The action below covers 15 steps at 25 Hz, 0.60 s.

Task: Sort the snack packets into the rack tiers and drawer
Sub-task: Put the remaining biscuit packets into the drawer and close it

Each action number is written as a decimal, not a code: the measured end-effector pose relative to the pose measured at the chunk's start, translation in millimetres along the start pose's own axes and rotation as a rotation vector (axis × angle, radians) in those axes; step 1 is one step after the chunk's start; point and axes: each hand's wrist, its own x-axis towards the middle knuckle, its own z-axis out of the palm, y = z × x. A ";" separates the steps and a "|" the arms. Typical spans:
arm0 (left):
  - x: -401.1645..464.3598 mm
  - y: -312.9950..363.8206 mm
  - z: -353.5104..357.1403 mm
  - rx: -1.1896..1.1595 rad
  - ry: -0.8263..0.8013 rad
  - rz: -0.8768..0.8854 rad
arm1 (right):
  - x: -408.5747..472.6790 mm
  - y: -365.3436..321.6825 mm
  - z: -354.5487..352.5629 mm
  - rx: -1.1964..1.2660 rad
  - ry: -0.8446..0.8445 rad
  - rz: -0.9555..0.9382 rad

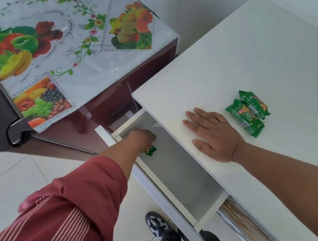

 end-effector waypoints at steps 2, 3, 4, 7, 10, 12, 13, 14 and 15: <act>11.3 0.9 -0.3 -0.005 -0.008 0.018 | 0.6 0.9 0.9 0.012 0.004 -0.006; 15.8 1.3 0.0 -0.004 -0.015 0.024 | 0.6 1.5 1.2 0.015 0.004 -0.006; 20.4 1.1 0.1 0.006 -0.024 0.027 | 0.8 2.5 1.7 0.017 0.004 -0.003; 32.5 -0.9 4.2 0.048 -0.044 0.029 | 0.8 3.1 2.3 0.018 0.009 -0.007; 40.7 -0.2 11.9 0.048 -0.094 0.014 | 1.6 3.7 2.1 0.021 0.016 -0.011; 42.3 1.5 14.2 0.050 -0.136 -0.009 | 1.3 3.3 2.2 0.019 0.021 -0.013; 43.0 2.1 14.6 0.048 -0.153 -0.020 | 1.0 3.1 2.1 0.019 0.022 -0.014; 43.1 2.5 14.5 0.043 -0.167 -0.028 | 0.7 3.0 1.8 0.020 0.025 -0.016; 43.0 2.5 14.1 0.036 -0.179 -0.034 | 0.9 3.1 1.5 0.021 0.029 -0.017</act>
